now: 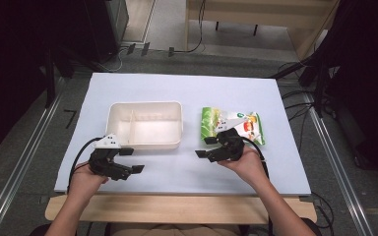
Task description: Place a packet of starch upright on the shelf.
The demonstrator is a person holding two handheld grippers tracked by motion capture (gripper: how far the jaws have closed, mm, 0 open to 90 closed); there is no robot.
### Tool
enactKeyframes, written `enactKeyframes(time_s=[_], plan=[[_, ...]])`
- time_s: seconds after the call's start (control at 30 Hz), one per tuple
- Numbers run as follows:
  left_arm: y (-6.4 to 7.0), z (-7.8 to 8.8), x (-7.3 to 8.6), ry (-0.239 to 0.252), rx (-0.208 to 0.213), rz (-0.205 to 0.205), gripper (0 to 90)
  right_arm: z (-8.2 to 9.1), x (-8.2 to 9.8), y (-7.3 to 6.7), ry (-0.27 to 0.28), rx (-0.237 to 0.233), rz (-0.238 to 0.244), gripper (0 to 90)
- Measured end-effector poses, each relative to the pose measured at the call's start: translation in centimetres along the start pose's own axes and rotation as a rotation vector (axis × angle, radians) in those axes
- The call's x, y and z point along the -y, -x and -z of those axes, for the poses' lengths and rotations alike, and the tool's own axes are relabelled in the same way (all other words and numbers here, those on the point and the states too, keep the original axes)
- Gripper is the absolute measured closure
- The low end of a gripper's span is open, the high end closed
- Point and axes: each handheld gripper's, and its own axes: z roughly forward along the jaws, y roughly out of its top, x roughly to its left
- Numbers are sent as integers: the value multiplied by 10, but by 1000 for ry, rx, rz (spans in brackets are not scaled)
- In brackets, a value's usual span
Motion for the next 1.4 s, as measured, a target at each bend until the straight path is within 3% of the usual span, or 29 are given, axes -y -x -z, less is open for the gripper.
enactKeyframes(time_s=[0.27,0.33,0.4,0.7,0.83,1.07,1.23,1.4], plan=[[0,-4,-3,11,12,3,235,6,4,2,6,12,10,429],[0,-5,-5,11,41,25,241,9,5,2,19,24,35,492],[0,-4,-5,25,67,18,240,13,4,2,32,25,30,495],[0,-4,-5,7,44,1,236,17,8,9,23,41,3,518],[1,-4,-5,7,32,-12,235,25,8,10,27,66,24,529],[1,-4,-5,2,34,-14,229,38,15,20,46,81,-17,556],[2,-4,-5,12,48,-20,227,44,22,29,39,90,-31,651],[3,-4,-5,4,40,-23,227,39,27,36,15,101,-49,717]])
